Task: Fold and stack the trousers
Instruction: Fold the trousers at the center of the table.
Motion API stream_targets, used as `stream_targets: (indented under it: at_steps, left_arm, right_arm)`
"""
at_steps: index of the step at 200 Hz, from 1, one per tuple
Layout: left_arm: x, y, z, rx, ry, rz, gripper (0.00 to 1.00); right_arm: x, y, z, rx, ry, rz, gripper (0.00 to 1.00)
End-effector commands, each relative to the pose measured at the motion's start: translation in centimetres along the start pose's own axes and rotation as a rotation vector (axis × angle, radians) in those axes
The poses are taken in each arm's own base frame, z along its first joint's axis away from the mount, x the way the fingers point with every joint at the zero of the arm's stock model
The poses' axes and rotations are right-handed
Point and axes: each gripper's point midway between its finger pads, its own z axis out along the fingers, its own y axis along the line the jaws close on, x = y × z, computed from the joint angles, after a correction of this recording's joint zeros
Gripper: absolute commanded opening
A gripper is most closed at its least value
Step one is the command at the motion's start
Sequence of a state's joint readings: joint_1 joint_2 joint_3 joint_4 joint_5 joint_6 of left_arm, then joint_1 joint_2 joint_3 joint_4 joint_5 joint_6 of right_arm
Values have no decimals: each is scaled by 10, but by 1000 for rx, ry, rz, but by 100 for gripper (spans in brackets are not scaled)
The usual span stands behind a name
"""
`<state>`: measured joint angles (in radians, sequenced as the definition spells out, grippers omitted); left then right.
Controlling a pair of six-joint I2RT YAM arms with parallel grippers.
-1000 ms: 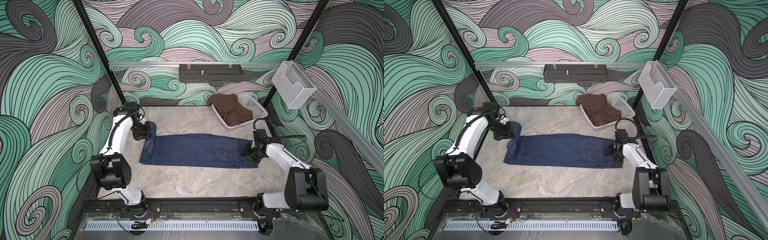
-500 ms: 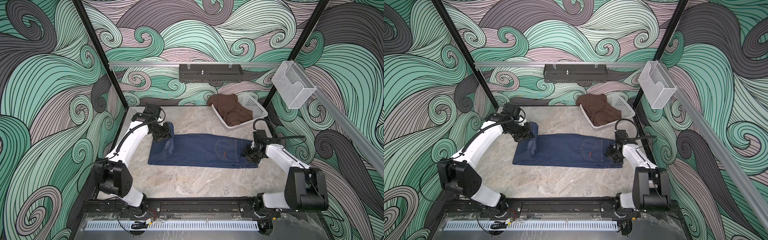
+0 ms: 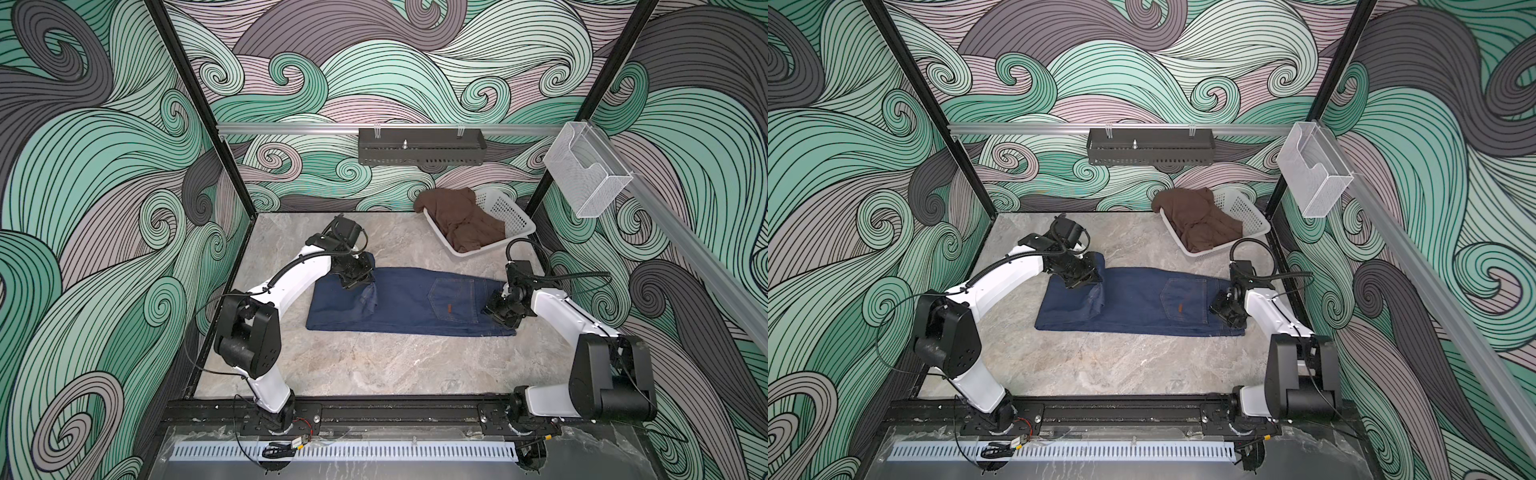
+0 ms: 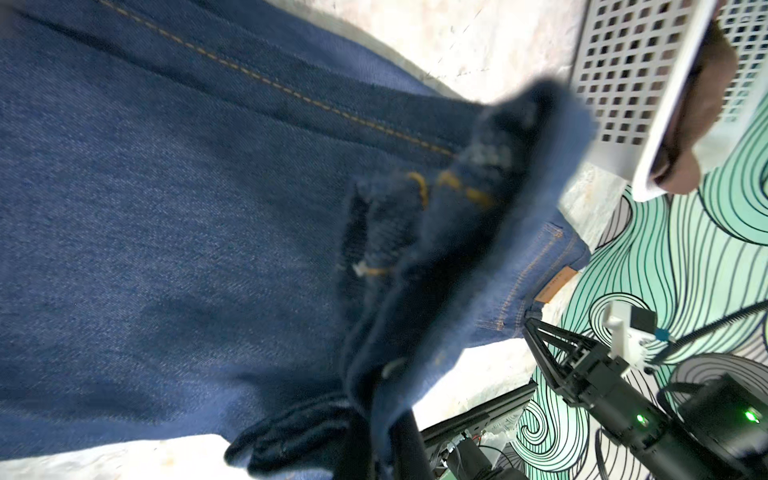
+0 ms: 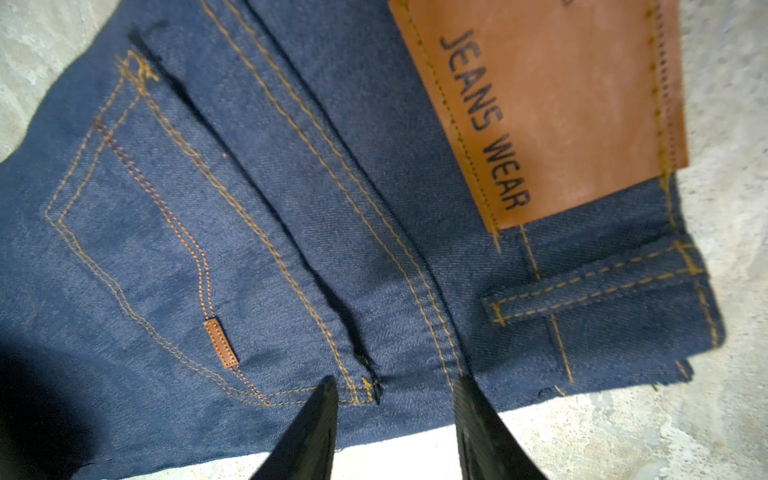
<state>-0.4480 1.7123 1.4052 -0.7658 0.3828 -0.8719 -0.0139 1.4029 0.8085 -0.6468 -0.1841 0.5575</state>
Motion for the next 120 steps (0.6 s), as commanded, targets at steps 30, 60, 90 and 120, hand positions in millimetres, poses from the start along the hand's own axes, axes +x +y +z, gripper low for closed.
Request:
stream_targets:
  at_steps: [30,60,90,120]
  left_arm:
    - [-3,-11,25,7,-32,-34,0]
    - [-6,-8,35,-16,-35,-36,0]
    - [-3,-4,49,-33,-9,-43,0]
    - [1,-2,58,-42,4,-38,0]
  right_arm:
    - [7,-2,1,3,12,-2,47]
    - [8,-4,2,8,12,-4,47]
    - [9,-4,1,8,11,-4,47]
    - [9,-5,1,9,10,-5,47]
